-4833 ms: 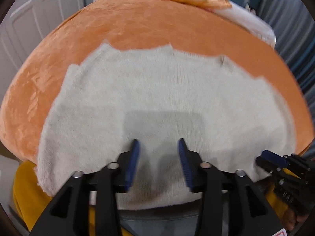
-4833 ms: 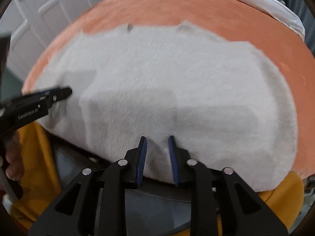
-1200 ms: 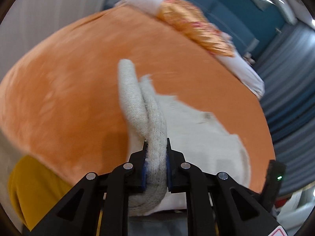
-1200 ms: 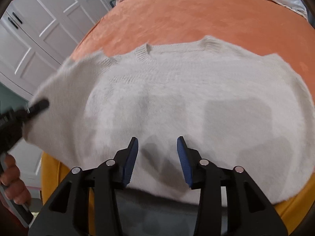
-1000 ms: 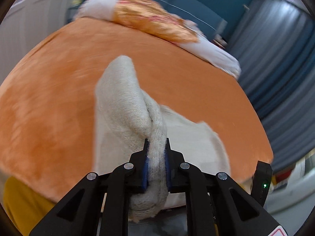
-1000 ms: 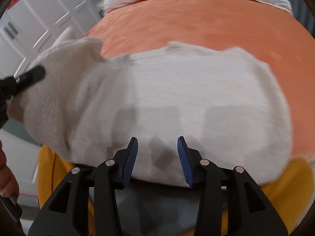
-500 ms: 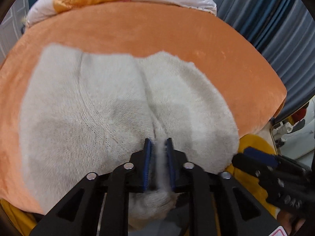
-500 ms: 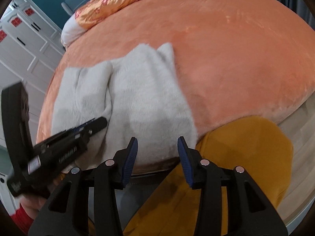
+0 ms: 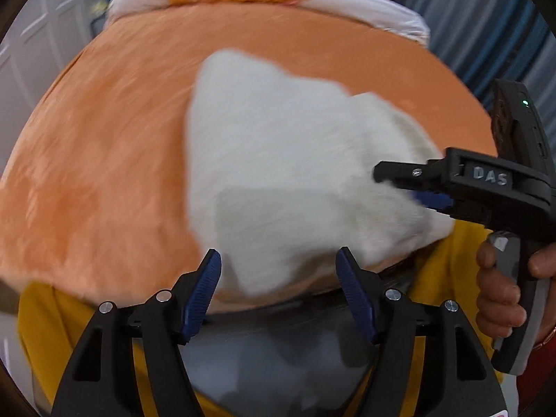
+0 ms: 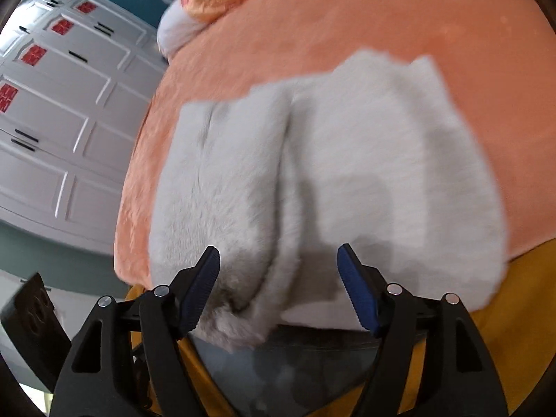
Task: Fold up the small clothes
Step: 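Grasp the other sweater side with the right gripper, fold it across, release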
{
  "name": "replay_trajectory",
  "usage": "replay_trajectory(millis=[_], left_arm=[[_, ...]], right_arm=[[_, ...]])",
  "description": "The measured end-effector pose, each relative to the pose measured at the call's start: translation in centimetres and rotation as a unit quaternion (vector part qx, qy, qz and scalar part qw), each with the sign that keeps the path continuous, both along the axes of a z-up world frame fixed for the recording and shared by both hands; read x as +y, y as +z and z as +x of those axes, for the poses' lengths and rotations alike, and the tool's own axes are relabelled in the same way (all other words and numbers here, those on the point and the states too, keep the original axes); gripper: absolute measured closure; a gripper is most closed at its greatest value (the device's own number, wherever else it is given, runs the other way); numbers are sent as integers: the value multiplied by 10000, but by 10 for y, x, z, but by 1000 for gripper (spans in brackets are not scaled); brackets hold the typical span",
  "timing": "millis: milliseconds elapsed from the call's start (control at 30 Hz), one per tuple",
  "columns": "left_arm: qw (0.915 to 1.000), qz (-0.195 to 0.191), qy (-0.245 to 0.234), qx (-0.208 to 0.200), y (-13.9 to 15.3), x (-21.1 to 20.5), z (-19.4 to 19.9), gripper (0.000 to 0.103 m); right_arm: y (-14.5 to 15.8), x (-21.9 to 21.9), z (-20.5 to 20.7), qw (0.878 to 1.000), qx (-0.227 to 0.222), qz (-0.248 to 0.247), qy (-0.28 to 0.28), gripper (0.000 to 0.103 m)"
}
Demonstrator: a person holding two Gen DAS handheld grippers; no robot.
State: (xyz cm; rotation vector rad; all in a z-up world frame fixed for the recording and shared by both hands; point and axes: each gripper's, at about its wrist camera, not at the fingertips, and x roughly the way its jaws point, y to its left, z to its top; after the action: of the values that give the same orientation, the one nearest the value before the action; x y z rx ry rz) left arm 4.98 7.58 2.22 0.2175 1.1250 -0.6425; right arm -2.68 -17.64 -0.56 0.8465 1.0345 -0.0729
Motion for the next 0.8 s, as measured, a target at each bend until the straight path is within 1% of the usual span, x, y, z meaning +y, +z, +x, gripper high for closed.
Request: replay_trajectory(millis=[67,133,167,200,233,267,300,333,367,433,500,533,567,600,633,667,733,767,800], left_arm=[[9997,-14,158,172,-5,9,5,37],[9995,26,162,265,-9,14,5,37],[9995,72,127,296,-12,14,4,37],[9994,104,87,330,-14,11,3,37],[9993,146,44,355,-15,9,1,37],[9991,168,-18,378,-17,6,-1,37],[9991,172,-68,380,-17,6,-2,37],[9992,196,-99,342,-18,5,-2,37],[9993,223,-109,265,-17,3,-3,37],[9996,269,-103,54,-13,0,-2,37],[9996,243,-118,-63,-10,-4,-1,37],[9996,244,-115,-92,-12,-5,-2,37],[9996,241,-130,-104,-12,-8,0,37],[9995,244,-164,-107,-14,-12,0,37],[9993,287,-173,-146,-17,-17,1,37],[9990,346,-209,-195,-20,-22,1,37],[9983,465,-255,-241,-29,-28,2,37],[9980,509,-319,-173,-35,-32,2,36],[9979,544,-337,-128,-38,-34,3,36]], right_arm=[[-4,6,9,9996,9,271,40,35],[-4,11,14,9992,-12,394,69,34],[-4,13,19,9992,-5,380,99,34],[-3,16,26,9994,3,291,166,39],[-1,19,30,9996,34,163,223,56],[2,21,33,9996,38,11,268,66],[7,22,32,9995,-27,-52,303,83],[15,21,31,9994,-182,-113,283,84],[36,16,26,9980,-556,-241,192,85],[71,4,11,9931,-1106,-384,55,86],[98,-7,-6,9871,-1443,-686,-113,86],[105,-15,-17,9841,-1507,-907,-228,86],[105,-23,-25,9830,-1451,-1082,-320,86],[99,-32,-32,9829,-1293,-1244,-414,86],[80,-46,-38,9847,-937,-1361,-560,85],[61,-56,-42,9871,-658,-1311,-640,85],[14,-74,-45,9911,31,-1091,-760,85],[-10,-78,-49,9920,288,-953,-781,85],[-18,-78,-53,9926,253,-857,-819,84]])
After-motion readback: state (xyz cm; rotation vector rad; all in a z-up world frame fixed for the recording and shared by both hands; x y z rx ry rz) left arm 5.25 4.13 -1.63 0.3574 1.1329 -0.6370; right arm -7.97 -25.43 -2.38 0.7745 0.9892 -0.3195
